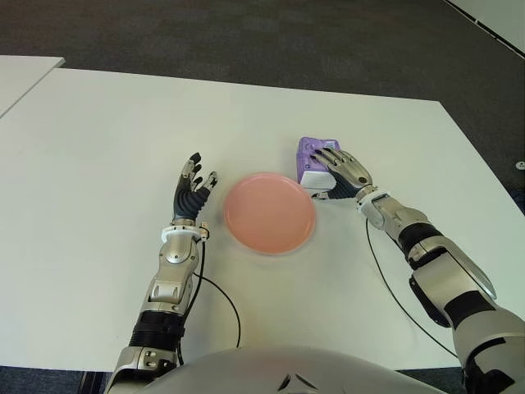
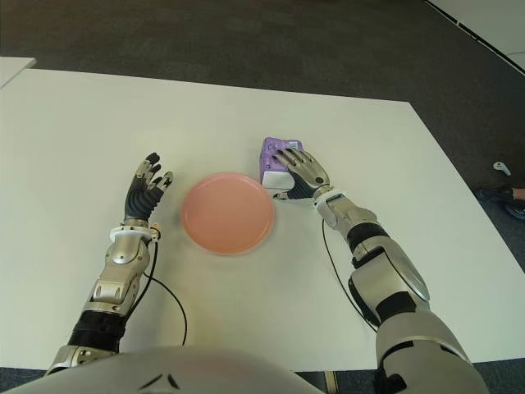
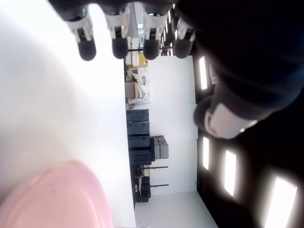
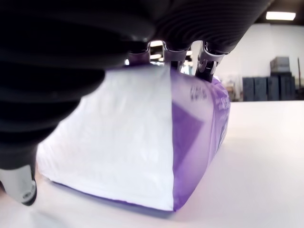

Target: Put the tissue paper into the plate.

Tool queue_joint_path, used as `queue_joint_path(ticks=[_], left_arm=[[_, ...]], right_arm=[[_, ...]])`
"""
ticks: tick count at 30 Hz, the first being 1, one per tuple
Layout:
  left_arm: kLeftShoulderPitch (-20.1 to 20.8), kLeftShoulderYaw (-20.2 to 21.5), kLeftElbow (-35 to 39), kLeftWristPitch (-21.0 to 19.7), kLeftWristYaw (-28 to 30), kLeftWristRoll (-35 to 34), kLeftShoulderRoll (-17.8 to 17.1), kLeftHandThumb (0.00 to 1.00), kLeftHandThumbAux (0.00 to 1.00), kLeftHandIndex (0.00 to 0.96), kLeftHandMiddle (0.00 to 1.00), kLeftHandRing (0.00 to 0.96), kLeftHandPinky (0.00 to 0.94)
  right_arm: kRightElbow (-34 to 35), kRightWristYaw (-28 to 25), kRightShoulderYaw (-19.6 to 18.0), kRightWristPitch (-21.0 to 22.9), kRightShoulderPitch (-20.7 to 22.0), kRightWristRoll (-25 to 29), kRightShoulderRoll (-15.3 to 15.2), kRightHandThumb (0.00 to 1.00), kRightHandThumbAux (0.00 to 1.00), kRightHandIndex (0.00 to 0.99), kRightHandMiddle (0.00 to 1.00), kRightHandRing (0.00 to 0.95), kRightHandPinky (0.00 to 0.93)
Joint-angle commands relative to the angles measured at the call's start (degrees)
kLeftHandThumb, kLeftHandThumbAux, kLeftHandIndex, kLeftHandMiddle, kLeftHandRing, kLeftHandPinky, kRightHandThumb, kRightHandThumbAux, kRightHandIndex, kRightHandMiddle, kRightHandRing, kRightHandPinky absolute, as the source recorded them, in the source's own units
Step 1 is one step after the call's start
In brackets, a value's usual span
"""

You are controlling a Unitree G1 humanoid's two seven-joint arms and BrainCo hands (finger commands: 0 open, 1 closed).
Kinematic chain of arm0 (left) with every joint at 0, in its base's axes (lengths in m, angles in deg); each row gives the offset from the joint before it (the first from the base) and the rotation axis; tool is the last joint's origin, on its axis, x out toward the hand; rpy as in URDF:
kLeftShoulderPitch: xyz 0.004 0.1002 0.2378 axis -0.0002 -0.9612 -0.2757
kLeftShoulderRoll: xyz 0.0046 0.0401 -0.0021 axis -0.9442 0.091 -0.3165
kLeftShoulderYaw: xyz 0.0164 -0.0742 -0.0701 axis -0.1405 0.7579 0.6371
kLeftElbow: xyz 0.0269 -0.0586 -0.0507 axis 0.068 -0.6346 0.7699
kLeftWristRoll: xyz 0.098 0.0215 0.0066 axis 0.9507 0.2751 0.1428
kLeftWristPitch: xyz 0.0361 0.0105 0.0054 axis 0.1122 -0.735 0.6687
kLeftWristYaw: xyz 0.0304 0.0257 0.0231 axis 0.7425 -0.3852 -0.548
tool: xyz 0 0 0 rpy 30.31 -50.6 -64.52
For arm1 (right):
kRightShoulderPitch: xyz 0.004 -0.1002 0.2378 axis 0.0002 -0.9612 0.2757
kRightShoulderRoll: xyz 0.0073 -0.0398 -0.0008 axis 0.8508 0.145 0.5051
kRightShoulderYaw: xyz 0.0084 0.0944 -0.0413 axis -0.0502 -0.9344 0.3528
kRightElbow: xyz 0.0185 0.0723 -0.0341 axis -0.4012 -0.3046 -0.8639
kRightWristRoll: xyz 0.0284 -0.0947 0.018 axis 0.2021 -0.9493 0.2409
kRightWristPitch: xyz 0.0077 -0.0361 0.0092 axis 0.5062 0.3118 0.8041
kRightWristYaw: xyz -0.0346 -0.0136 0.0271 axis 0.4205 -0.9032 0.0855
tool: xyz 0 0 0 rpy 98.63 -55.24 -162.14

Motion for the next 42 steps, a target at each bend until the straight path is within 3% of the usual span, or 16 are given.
queue_joint_path(ticks=[1, 17, 23, 26, 31, 33, 35, 37, 42], left_arm=[[-0.46, -0.15, 0.01, -0.30, 0.50, 0.43, -0.28, 0.001, 0.624, 0.000, 0.000, 0.000, 0.000], [-2.27, -1.03, 4.45, -1.32, -1.30, 1.94, 0.71, 0.000, 0.634, 0.000, 0.000, 0.000, 0.000], [-2.58, -1.18, 4.89, -1.59, -1.81, 2.14, 1.04, 0.000, 0.628, 0.000, 0.000, 0.000, 0.000], [-2.58, -1.05, 4.63, -1.50, -1.71, 1.96, 0.89, 0.000, 0.631, 0.000, 0.000, 0.000, 0.000], [-2.26, -0.96, 4.45, -2.17, -1.40, 1.79, 0.77, 0.000, 0.629, 0.000, 0.000, 0.000, 0.000], [-2.14, -0.96, 4.50, -2.61, -1.27, 1.77, 0.68, 0.000, 0.627, 0.000, 0.000, 0.000, 0.000], [-2.05, -0.99, 4.60, -2.99, -1.21, 1.85, 0.58, 0.000, 0.625, 0.000, 0.000, 0.000, 0.000], [-2.00, -1.06, 4.70, -3.22, -1.21, 1.99, 0.47, 0.000, 0.624, 0.000, 0.000, 0.000, 0.000], [-2.19, -1.10, 4.96, -2.90, -1.47, 2.19, 0.57, 0.000, 0.631, 0.000, 0.000, 0.000, 0.000]], right_arm=[[-1.71, -2.01, 4.49, -0.09, -3.53, -3.88, 1.99, 0.190, 0.579, 0.047, 0.122, 0.094, 0.063], [-0.39, -4.19, 3.62, -2.23, -4.10, -0.09, 1.67, 0.297, 0.576, 0.087, 0.126, 0.110, 0.095], [0.30, -5.24, 3.17, -2.60, -4.40, 1.33, 1.56, 0.337, 0.583, 0.103, 0.134, 0.128, 0.148], [0.47, -5.19, 2.83, -2.63, -4.65, 1.89, 1.64, 0.394, 0.583, 0.135, 0.169, 0.174, 0.243], [-2.84, -4.64, 1.99, -1.38, -5.14, 2.90, 2.70, 0.576, 0.568, 0.313, 0.357, 0.377, 0.439], [-4.59, -4.44, 1.45, -0.76, -5.25, 3.59, 3.46, 0.647, 0.633, 0.370, 0.444, 0.468, 0.514], [-5.13, -3.66, 0.86, -0.92, -5.44, 4.37, 3.92, 0.741, 0.654, 0.380, 0.475, 0.544, 0.569], [-5.03, -2.37, 0.29, -1.51, -5.66, 5.10, 4.16, 0.804, 0.667, 0.389, 0.503, 0.659, 0.682], [-4.95, -3.15, -1.73, -2.43, -6.31, 7.91, 5.34, 0.844, 0.676, 0.394, 0.526, 0.782, 0.812]])
